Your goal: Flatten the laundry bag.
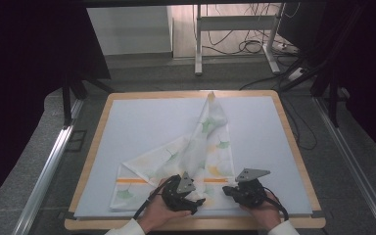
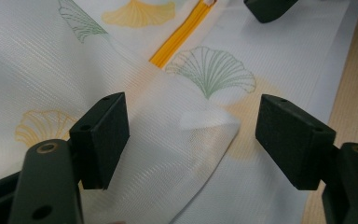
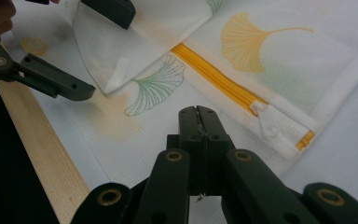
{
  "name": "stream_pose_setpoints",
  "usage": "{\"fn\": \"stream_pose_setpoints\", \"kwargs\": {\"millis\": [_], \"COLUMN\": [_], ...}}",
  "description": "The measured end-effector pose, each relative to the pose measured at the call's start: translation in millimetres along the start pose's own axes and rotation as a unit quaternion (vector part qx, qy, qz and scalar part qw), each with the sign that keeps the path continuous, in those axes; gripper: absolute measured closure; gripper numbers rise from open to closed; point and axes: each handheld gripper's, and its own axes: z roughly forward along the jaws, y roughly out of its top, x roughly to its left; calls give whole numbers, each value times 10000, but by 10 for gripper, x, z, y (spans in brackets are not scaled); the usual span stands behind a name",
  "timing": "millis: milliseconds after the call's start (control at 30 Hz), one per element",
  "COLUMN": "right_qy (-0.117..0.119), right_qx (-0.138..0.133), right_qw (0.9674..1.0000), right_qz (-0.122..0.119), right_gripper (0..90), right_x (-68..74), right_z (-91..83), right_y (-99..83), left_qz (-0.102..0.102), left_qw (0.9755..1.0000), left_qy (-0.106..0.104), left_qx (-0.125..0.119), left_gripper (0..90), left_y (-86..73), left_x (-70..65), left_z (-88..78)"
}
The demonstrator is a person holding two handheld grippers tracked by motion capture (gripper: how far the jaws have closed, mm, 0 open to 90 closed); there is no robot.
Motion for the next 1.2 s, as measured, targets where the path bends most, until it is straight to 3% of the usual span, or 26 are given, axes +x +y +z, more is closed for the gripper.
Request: {"fn": "stream_pose_setpoints", "kwargs": {"millis": [100, 200, 733, 933, 1200], "right_qy": [0, -12, -104, -105, -95], "right_qx": [41, 67, 124, 183, 209], "right_qw": [10000, 10000, 9997, 9995, 9995], "right_qz": [-7, -6, -165, -233, -210], "right_gripper": [892, 892, 892, 892, 892], "right_x": [0, 3, 51, 69, 53], "right_z": [5, 16, 94, 136, 145], "right_y": [0, -2, 26, 38, 37], "left_qz": [-11, -61, -315, -258, -234], "left_qw": [9999, 10000, 9995, 9996, 9996], "left_qy": [-21, -40, 5, 107, 126], "left_qx": [99, 45, 32, -11, -21], "left_gripper": [253, 271, 693, 792, 829], "left_y": [-1, 4, -8, -20, -27], "left_x": [3, 4, 168, 169, 169], "left_z": [44, 55, 0, -8, -23]}}
